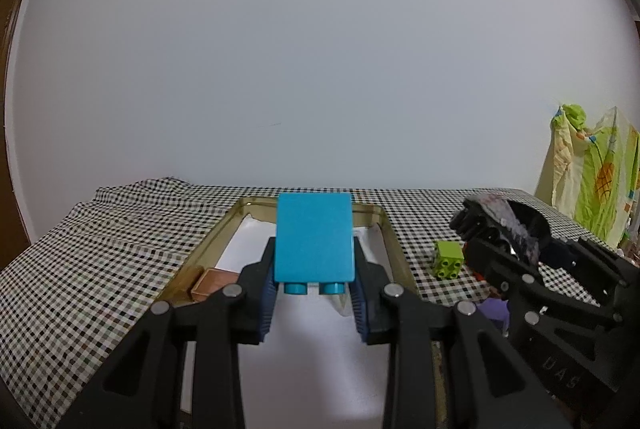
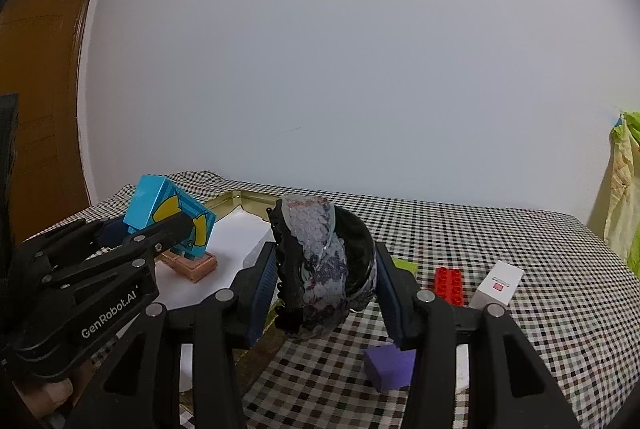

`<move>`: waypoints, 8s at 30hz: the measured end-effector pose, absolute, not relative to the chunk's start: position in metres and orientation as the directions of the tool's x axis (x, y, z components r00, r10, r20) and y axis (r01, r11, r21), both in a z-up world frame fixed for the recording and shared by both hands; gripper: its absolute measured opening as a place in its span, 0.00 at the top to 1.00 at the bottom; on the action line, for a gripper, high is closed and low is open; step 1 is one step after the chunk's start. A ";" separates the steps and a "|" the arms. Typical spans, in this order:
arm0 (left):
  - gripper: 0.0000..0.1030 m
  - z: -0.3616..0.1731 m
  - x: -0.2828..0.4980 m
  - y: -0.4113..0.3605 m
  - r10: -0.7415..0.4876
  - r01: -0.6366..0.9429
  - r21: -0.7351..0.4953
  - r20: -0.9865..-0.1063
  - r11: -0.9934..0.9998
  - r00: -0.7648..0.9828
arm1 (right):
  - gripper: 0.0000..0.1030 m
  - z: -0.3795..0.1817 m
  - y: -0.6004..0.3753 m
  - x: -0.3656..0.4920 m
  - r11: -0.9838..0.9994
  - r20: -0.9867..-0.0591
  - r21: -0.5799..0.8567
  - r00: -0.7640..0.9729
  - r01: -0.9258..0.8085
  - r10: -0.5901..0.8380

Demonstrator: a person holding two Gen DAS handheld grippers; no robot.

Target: Organize rigid objects

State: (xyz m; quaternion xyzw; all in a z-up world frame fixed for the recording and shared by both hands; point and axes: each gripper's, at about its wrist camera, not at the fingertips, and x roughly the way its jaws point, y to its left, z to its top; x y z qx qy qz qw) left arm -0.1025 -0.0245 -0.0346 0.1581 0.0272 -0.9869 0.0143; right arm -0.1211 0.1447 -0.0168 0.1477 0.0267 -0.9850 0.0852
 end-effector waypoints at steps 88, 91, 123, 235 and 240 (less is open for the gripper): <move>0.00 -0.029 -0.148 -0.030 -0.042 0.073 -0.046 -0.491 -0.996 -0.870 | 0.12 -0.011 0.170 -0.142 -0.977 -0.447 0.077 -0.869 0.199 -0.212; 0.00 -0.032 -0.151 0.003 -0.002 0.008 -0.010 -0.497 -1.000 -0.868 | 0.12 -0.016 0.195 -0.135 -0.990 -0.446 0.056 -0.884 0.131 -0.142; 0.03 -0.068 -0.150 0.125 0.180 -0.324 0.143 -0.596 -0.935 -0.783 | 0.12 -0.048 0.298 -0.137 -0.985 -0.566 0.140 -0.824 -0.101 0.004; 0.62 -0.062 -0.165 0.103 0.253 -0.329 0.023 -0.587 -0.944 -0.769 | 0.47 -0.062 0.283 -0.109 -0.980 -0.560 0.172 -0.808 0.102 -0.183; 0.62 -0.059 -0.161 0.099 0.247 -0.313 0.021 -0.565 -0.950 -0.787 | 0.47 -0.057 0.278 -0.099 -0.976 -0.505 0.180 -0.840 0.120 -0.196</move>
